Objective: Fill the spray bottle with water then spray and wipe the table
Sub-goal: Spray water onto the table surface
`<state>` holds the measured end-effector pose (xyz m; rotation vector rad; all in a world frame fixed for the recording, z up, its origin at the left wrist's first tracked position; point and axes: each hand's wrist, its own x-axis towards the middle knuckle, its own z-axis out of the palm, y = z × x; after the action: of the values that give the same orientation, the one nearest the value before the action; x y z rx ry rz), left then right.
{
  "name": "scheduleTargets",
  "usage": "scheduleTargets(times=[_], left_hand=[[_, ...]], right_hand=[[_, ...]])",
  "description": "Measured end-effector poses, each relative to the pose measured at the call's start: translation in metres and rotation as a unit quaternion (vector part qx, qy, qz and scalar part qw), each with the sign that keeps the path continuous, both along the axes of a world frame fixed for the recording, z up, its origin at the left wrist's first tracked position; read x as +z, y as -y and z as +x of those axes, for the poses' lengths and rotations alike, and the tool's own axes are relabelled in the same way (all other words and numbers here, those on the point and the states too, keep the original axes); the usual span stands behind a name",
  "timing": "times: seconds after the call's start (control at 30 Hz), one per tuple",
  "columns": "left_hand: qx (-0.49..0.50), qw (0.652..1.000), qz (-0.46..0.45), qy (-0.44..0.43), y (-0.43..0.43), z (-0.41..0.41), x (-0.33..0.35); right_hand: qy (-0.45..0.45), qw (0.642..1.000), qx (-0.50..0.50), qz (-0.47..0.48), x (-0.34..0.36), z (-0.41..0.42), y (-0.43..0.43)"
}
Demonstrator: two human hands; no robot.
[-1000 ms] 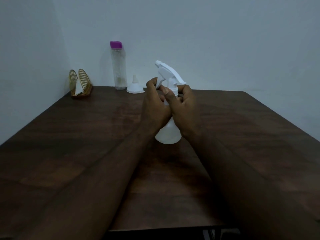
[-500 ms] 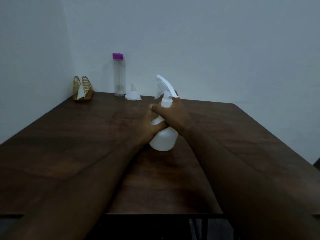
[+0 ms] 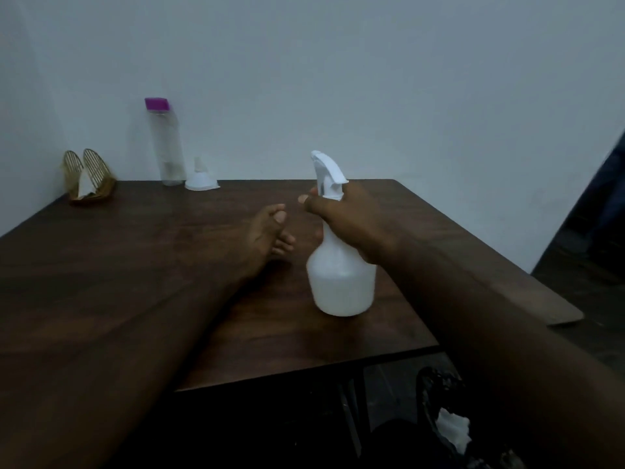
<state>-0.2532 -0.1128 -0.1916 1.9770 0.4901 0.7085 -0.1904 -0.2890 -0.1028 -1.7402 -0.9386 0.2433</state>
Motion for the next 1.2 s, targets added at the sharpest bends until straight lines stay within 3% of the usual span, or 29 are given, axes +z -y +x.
scheduleTargets(times=[0.13,0.27,0.4,0.57,1.03,1.2], left_hand=[[0.049,0.998,-0.016,0.029,-0.007,-0.011,-0.001],[0.041,0.995,0.090,0.004,0.010,-0.020,0.003],[0.051,0.987,0.148,-0.028,0.016,-0.020,0.003],[0.038,0.985,0.160,-0.040,0.018,-0.021,0.002],[0.060,0.976,0.200,-0.062,0.019,-0.019,0.003],[0.054,0.969,0.232,-0.069,0.022,-0.019,0.002]], right_hand=[[0.001,0.997,-0.021,-0.079,0.008,-0.004,0.044],[-0.031,0.991,-0.031,-0.129,0.014,-0.014,0.081],[-0.026,0.990,-0.057,-0.127,0.012,-0.017,0.089],[-0.037,0.981,-0.067,-0.178,-0.005,-0.021,0.092],[-0.071,0.973,-0.054,-0.214,-0.041,-0.029,0.096],[0.063,0.969,-0.070,-0.230,-0.055,-0.036,0.090]])
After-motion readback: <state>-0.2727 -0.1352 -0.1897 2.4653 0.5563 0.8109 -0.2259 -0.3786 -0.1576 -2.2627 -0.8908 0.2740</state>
